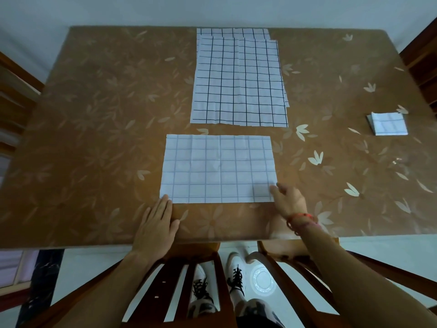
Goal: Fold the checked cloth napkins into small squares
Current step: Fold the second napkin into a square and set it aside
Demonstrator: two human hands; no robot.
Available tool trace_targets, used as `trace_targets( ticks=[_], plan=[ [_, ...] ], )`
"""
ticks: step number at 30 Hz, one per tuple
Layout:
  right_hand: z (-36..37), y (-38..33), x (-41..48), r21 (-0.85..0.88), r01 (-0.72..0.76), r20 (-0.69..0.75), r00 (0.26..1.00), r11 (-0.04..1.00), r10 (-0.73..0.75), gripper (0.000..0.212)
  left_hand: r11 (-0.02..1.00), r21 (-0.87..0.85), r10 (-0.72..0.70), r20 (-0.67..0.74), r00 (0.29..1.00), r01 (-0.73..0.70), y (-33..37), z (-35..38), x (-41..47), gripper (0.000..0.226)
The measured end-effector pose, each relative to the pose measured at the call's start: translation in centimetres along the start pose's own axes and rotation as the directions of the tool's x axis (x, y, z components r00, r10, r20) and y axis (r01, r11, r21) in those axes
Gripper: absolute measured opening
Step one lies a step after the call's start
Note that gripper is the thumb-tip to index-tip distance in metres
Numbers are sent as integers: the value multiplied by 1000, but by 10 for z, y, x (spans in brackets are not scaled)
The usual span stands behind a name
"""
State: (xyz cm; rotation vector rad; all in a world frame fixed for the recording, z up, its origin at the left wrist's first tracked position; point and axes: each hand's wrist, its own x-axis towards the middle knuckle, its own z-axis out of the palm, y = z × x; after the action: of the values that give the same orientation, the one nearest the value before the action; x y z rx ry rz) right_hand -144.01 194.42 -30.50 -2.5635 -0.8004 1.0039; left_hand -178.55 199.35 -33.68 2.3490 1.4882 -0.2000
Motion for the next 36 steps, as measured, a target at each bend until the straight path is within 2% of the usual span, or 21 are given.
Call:
trace_targets(
  ticks=[2,5,6,9,12,13,16,19,23,26,29,33,36],
  plan=[
    [-9,-8,5,107,-76,-29,996,991,80,44,1000,-1,-13,-1,1000,13,2,0,1,70],
    [-18,-11,11,165,-91,-42,994,982,99,33,999,-35,-30,8,1000,30,6,-2,1,62],
    [-21,-14,8,298,-157,15,987,942,160,35,999,-39,-30,6,1000,30,7,-3,1,62],
    [-25,-19,13,418,-199,57,980,886,192,31,999,-38,-31,-3,1000,31,8,-5,1,61],
    [-15,8,41,516,-267,213,960,814,180,20,999,-40,-32,-17,999,32,9,-5,3,60],
    [-18,7,34,514,-315,240,946,798,219,25,999,-42,-35,-13,999,34,9,-5,3,60],
    [-23,-1,23,338,-337,236,934,879,267,35,998,-54,-41,-3,999,41,9,-5,2,61],
    [-26,-23,13,411,-333,282,932,849,229,29,997,-64,-42,2,999,42,9,-7,2,61],
    [-30,-38,12,466,-174,127,984,867,129,19,996,-74,-53,-7,999,52,11,-12,3,60],
    [-33,-37,9,475,-182,162,980,861,118,14,994,-70,-91,-67,994,86,21,-18,7,58],
    [-31,-36,0,493,-188,201,975,850,99,25,986,-141,-102,-83,991,90,43,-22,14,63],
    [-28,-41,-18,505,-195,295,954,841,44,17,971,-237,-32,-36,999,22,88,-24,23,69],
    [-19,-43,-25,540,-180,333,943,822,-12,19,962,-273,12,-25,1000,-18,122,-23,28,71]
  ],
)
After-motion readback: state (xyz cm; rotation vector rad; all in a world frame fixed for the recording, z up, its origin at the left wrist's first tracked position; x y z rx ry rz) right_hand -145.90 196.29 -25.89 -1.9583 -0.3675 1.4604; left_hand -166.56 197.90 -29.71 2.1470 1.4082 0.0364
